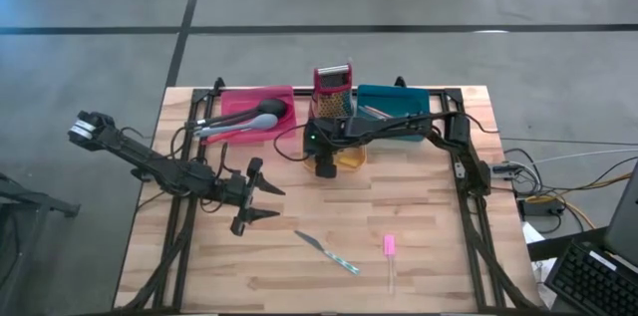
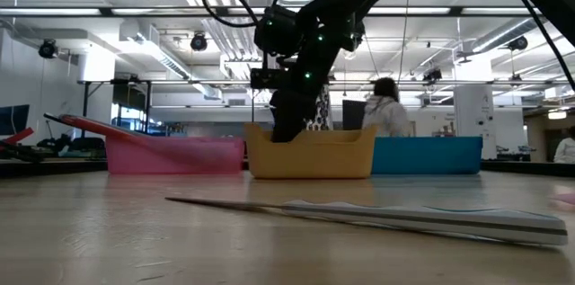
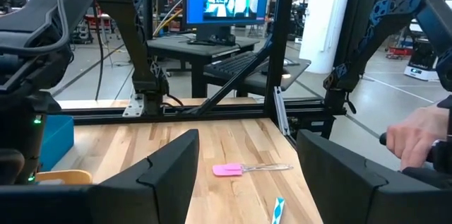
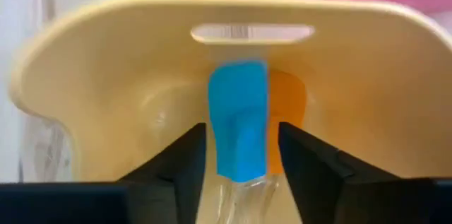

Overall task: Pick & Place Kitchen Items
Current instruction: Put the white table knife into the blue bin

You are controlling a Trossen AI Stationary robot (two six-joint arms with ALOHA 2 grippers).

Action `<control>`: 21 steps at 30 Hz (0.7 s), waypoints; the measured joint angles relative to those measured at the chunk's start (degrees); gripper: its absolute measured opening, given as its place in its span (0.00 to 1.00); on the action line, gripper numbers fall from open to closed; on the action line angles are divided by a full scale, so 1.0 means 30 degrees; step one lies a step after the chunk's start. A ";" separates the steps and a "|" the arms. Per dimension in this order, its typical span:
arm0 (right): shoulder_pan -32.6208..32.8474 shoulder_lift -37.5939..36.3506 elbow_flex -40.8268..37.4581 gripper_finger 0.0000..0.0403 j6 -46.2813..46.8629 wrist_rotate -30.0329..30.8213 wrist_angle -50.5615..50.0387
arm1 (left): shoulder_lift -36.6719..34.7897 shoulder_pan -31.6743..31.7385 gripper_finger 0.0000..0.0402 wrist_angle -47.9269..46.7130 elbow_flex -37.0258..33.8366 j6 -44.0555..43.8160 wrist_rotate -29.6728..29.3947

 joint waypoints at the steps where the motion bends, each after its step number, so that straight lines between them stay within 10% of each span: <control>1: 0.0040 0.0000 0.0077 0.44 -0.0007 -0.0001 0.0016 | 0.0005 0.0000 0.61 -0.0004 0.0000 0.0007 0.0000; 21: 0.0842 -0.0036 0.6536 0.62 0.2544 0.0057 -1.0072 | 0.0004 0.0000 0.61 -0.0006 0.0000 0.0233 -0.0036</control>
